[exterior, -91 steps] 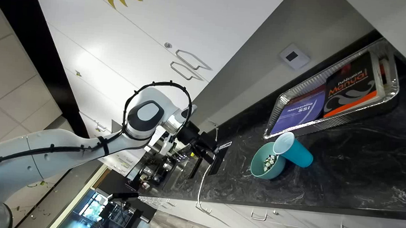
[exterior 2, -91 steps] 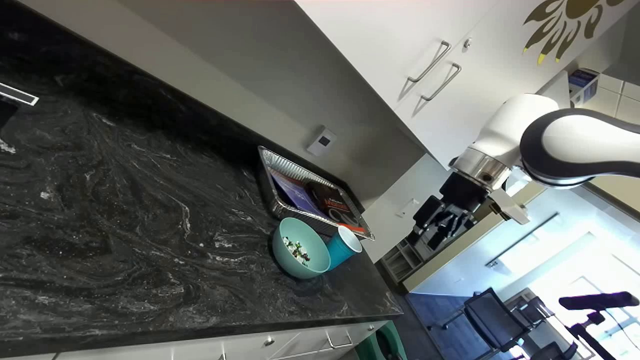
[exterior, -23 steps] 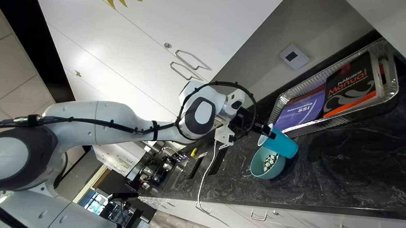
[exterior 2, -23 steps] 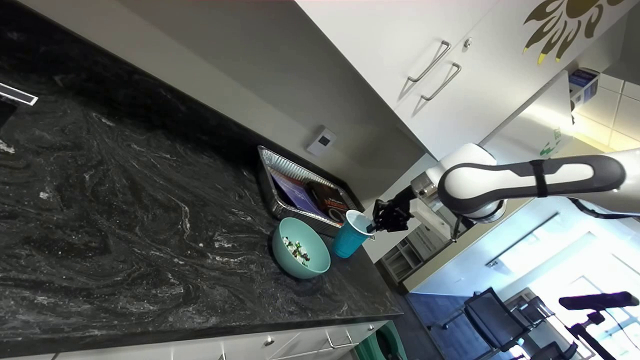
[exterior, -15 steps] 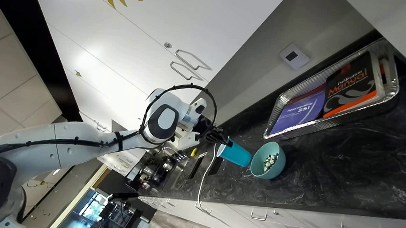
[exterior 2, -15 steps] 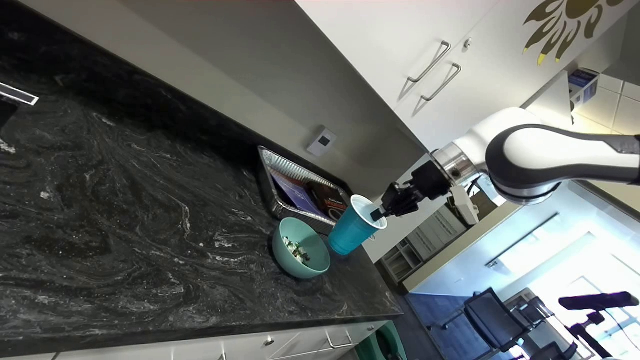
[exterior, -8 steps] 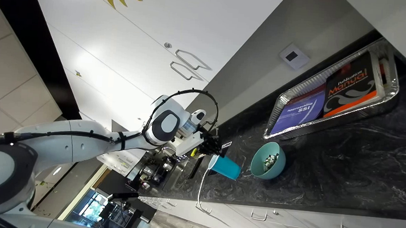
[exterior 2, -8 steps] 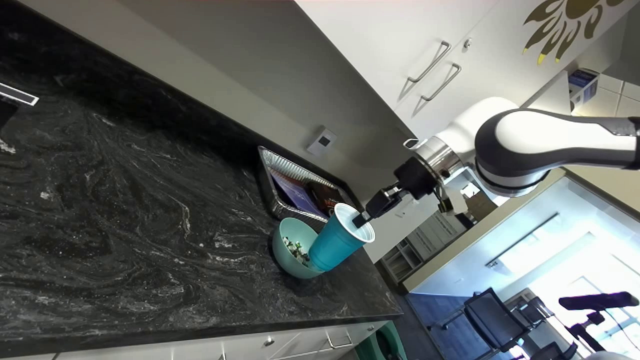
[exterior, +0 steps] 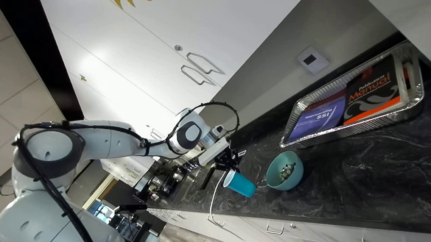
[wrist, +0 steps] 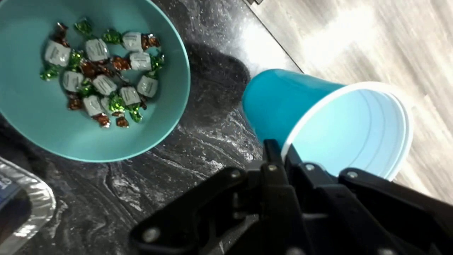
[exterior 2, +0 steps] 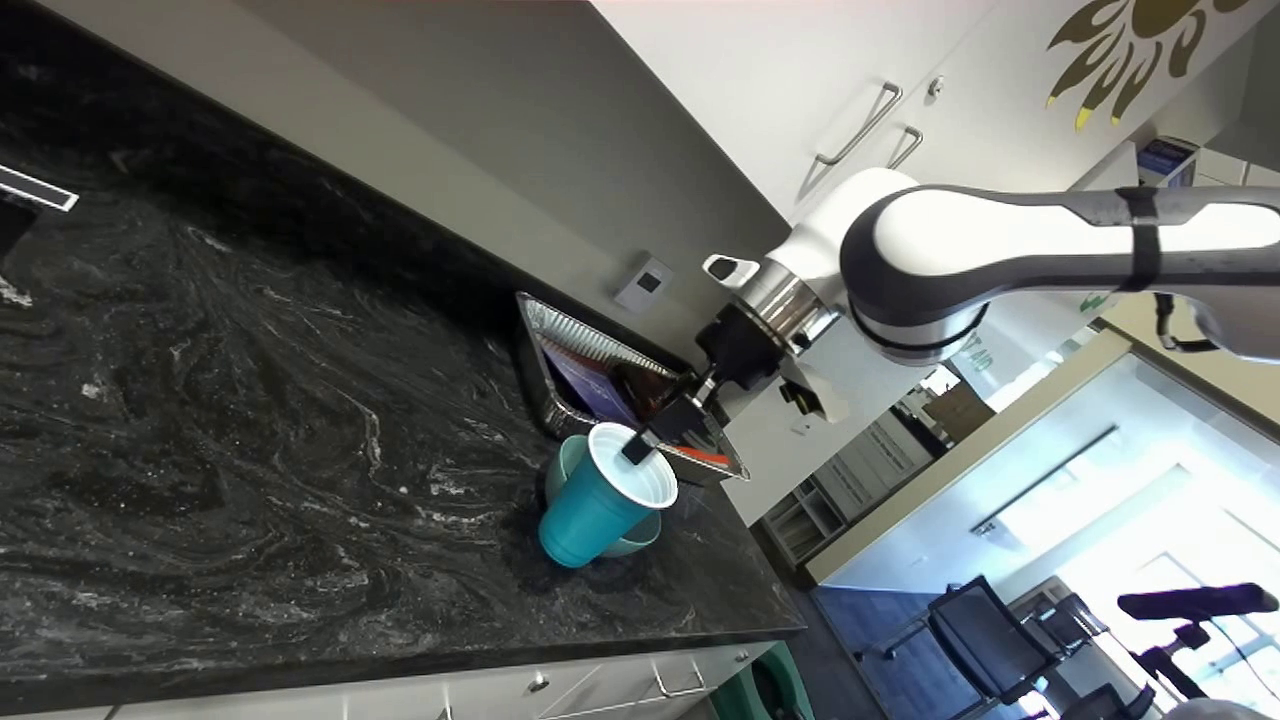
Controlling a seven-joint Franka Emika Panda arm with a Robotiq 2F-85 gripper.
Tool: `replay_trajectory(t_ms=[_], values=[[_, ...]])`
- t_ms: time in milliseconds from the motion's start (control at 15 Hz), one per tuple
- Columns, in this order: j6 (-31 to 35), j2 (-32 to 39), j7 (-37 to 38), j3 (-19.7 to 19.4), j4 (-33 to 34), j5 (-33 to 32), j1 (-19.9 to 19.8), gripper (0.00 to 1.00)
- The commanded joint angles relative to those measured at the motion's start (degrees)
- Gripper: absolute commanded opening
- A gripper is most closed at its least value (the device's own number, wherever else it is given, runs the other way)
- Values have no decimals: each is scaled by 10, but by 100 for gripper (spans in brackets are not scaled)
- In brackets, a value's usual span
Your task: Place the cup to the left of the bowl
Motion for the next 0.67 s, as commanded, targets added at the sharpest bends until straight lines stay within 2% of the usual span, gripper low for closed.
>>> replay_trajectory(t_ms=[0,400,600], values=[[-15,72,-36,26,75,-20,-20,1],[5,136,-120,56,137,-1,-56,1],[27,156,-133,63,146,-14,-65,1]])
